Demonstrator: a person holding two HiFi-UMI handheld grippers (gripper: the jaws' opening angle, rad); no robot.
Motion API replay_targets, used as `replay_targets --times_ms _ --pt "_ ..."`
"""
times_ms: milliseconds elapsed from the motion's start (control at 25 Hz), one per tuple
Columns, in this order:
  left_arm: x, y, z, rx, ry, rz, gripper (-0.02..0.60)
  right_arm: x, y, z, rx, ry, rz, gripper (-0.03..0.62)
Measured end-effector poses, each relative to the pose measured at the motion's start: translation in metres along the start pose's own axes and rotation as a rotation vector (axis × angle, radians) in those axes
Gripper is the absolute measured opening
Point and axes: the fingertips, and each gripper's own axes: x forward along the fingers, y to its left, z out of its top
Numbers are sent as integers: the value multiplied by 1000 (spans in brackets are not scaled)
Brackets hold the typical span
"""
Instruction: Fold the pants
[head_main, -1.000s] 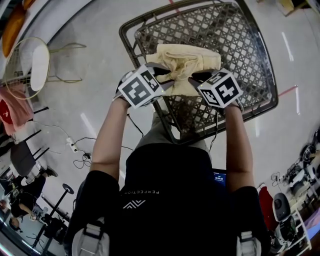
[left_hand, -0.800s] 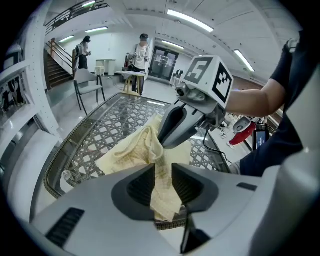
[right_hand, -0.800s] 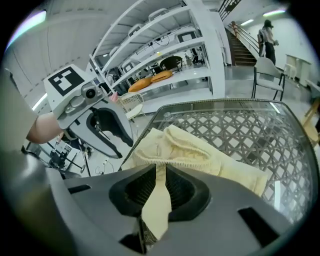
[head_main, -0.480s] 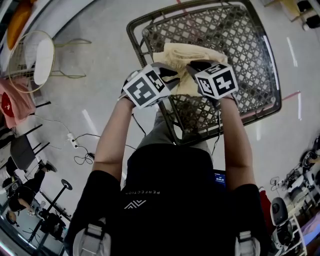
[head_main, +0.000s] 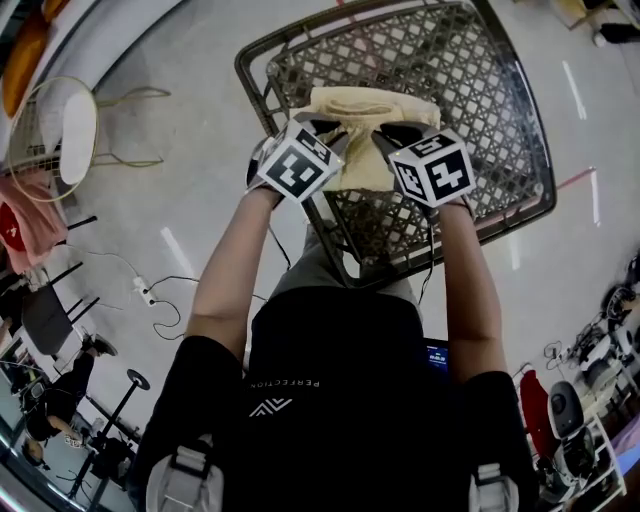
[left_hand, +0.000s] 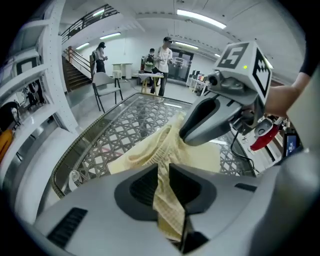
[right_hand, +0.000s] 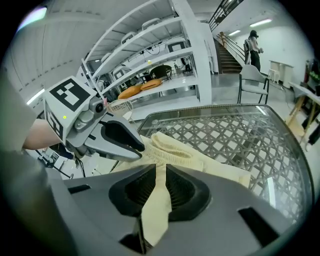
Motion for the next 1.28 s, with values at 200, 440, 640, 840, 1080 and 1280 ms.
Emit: replay_targets --times_ms 200,440,640,840,1080,1280 --pt "-3 0 3 -77 -34 12 55 -15 0 -5 21 -39 -22 75" --pt "-18 -5 3 -186 -75 23 25 -31 -4 -10 62 -93 -80 55" --pt "-29 -15 4 -212 -108 106 17 -43 0 -13 99 -147 -115 52" --pt "-41 -29 3 -243 -156 171 17 -52 11 -20 126 -197 -156 49" --pt "-46 -62 -16 -289 -164 153 17 -71 29 -31 186 -299 -184 44" --pt "-51 -83 -27 -318 -162 144 17 -77 40 -47 199 -313 -190 41"
